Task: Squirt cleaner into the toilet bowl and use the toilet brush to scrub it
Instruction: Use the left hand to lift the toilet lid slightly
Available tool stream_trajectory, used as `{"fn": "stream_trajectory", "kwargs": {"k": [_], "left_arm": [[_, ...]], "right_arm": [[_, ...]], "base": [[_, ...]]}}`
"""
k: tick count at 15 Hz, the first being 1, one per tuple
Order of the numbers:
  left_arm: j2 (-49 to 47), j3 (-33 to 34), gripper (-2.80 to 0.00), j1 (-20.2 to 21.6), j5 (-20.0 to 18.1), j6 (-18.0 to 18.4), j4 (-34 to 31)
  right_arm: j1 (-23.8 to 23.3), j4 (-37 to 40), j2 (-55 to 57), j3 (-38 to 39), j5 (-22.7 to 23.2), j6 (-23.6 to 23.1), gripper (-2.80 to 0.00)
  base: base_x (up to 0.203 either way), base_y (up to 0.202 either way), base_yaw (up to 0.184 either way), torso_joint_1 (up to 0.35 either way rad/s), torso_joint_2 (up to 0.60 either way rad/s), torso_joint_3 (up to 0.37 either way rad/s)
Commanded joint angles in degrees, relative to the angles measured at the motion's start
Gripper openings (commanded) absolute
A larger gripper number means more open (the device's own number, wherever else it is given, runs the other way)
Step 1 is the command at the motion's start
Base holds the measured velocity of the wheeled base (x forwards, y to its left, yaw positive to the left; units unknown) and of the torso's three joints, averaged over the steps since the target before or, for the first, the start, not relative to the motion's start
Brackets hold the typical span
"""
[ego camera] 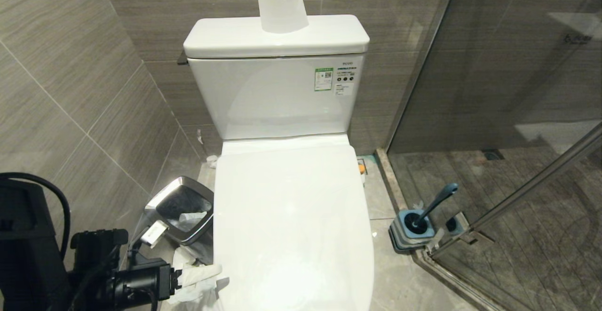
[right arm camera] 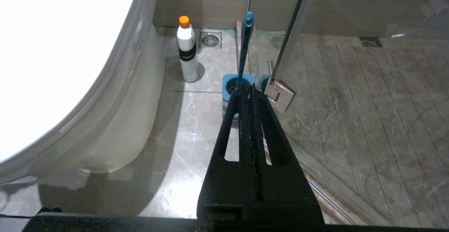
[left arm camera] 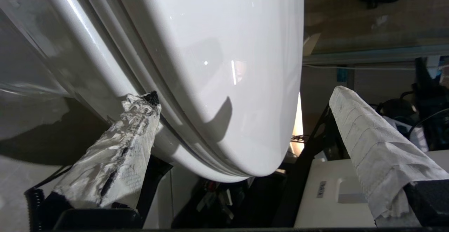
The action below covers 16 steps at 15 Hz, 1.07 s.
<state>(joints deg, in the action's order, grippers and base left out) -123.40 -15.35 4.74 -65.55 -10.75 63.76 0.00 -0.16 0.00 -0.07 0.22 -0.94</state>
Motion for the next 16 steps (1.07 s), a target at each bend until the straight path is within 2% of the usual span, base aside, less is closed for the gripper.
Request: {"fn": "stream_trajectory", "kwargs": {"k": [1, 10, 16], "left_arm": [[-3.0, 0.8, 0.00, 0.0, -0.4, 2.7, 1.2], [-5.2, 1.4, 0.00, -1.8, -0.6, 3.6, 3.5], [-7.7, 1.5, 0.00, -3.3, 1.9, 3.9, 7.1]], "right_arm": [[0.0, 0.0, 0.1, 0.0, 0.0, 0.0, -2.80], [0.0, 0.0, 0.1, 0.0, 0.0, 0.0, -2.80], [0.0, 0.0, 0.1, 0.0, 0.0, 0.0, -2.80]], "base": [[0.000, 0.000, 0.000, 0.000, 0.00, 0.000], [0.000, 0.000, 0.000, 0.000, 0.00, 0.000], [0.000, 0.000, 0.000, 0.000, 0.00, 0.000]]}}
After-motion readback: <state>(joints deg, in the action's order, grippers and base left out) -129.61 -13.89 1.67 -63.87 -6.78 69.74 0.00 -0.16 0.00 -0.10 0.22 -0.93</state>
